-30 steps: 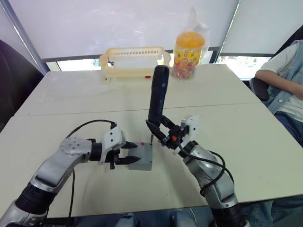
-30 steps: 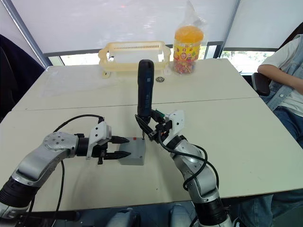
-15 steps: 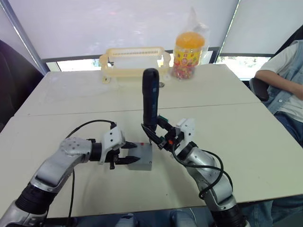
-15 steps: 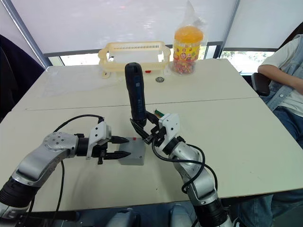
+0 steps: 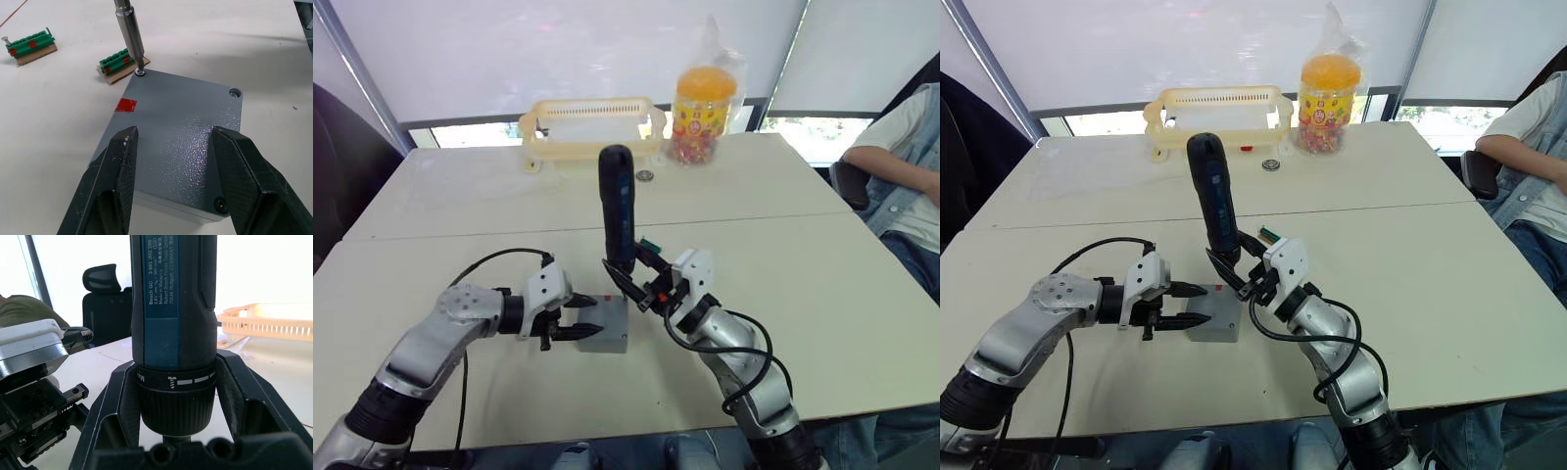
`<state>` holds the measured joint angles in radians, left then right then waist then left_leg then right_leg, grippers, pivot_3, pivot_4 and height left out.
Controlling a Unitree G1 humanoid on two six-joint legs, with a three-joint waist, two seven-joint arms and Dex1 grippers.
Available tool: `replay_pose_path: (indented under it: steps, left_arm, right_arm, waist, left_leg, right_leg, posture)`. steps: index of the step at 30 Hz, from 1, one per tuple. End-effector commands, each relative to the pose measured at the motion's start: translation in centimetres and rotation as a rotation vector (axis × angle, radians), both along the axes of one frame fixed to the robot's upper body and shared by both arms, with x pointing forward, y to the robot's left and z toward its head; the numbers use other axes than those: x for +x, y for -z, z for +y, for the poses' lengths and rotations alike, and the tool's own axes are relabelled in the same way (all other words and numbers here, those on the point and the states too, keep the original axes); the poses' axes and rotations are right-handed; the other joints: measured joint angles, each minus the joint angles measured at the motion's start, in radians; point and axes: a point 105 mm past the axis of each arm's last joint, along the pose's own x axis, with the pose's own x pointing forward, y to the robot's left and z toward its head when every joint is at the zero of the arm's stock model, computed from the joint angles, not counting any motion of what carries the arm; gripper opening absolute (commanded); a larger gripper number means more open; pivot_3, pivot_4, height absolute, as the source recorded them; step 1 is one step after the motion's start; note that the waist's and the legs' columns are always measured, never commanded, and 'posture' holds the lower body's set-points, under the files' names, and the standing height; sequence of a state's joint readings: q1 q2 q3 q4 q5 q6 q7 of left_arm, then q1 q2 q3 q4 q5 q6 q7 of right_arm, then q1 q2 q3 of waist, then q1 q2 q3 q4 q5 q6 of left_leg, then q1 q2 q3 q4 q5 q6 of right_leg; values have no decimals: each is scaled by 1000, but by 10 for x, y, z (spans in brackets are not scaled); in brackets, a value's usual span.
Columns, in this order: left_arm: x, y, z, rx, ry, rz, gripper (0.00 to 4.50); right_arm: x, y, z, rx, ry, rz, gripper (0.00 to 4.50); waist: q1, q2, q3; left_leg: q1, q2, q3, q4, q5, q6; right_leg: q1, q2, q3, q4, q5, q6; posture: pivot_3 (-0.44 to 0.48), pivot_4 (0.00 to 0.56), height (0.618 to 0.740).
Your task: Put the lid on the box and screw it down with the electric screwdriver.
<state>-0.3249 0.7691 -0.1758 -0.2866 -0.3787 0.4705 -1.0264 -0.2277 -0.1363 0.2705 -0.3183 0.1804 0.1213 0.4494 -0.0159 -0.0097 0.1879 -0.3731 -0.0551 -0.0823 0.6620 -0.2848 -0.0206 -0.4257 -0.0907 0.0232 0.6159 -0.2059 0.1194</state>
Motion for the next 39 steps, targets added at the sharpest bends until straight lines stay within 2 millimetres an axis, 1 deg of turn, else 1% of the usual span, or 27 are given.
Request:
replay_pose_path:
  steps: [1,4,12,18,21,23,27,30,32,37,39]
  left_arm:
    - [0,19,6,54,-35,54,2405]
    - [1,19,6,56,-36,55,2405]
    - [1,20,7,60,-37,58,2405]
    - [0,19,6,60,-36,57,2405]
    - [0,19,7,61,-37,57,2405]
    - [0,19,7,63,-37,57,2405]
    - [0,19,9,68,-39,57,2405]
    - [0,20,10,71,-39,58,2405]
    - [0,20,10,72,-37,60,2405]
    - [0,21,8,71,-32,60,2405]
    - [0,21,8,71,-30,59,2405]
  right_arm:
    - [3,14,-1,-50,29,18,1784]
    - [6,22,-3,-65,50,45,1784]
    - [5,31,-4,-58,45,88,1784]
    - [5,29,-2,-32,46,78,1784]
    - [7,20,-4,-11,60,52,1784]
    - [6,6,-7,9,66,15,1784]
    - [-5,-23,-13,39,59,-43,1784]
    - [-11,-35,-14,63,52,-49,1784]
    - [-13,-38,-14,98,45,-30,1784]
    - [-14,-34,-9,109,37,-6,1784]
    - [-11,-34,-5,119,36,-1,1784]
  waist:
    - [0,0,-1]
    - [0,-1,-4]
    - [0,0,-14]
    - [0,0,-15]
    - [-1,0,-15]
    - [0,0,-15]
    - [1,0,-15]
    - [1,0,-15]
    - [0,0,-15]
    - [-1,0,-15]
    - [-1,1,-15]
  left_leg:
    - [0,0,0,0,0,0]
    - [0,0,0,0,0,0]
    - [1,0,0,0,0,0]
    - [1,0,-1,0,0,0]
    - [1,1,-1,0,0,0]
    - [1,1,-1,0,0,0]
    - [1,1,-1,0,0,0]
    - [0,1,-1,0,0,0]
    - [0,1,-1,0,0,0]
    - [0,1,-1,-1,0,0]
    - [0,1,-1,-1,0,0]
  right_leg:
    - [0,0,0,0,0,0]
    - [1,0,0,0,0,-1]
    - [1,0,0,0,-1,-2]
    - [2,0,0,0,-2,-2]
    - [2,0,0,0,-2,-2]
    - [2,0,0,0,-2,-2]
    - [1,0,0,-1,-2,-2]
    - [1,0,0,-1,-2,-2]
    - [1,0,0,-1,-2,-2]
    - [1,0,0,-1,-2,-2]
    - [1,0,0,-1,-2,-2]
  posture:
    - [0,150,740]
    - [0,150,740]
    - [0,150,740]
    - [0,150,740]
    - [0,150,740]
    - [0,150,740]
    - [0,150,740]
    - [0,150,740]
    - [0,150,740]
    - [0,150,740]
    - [0,150,740]
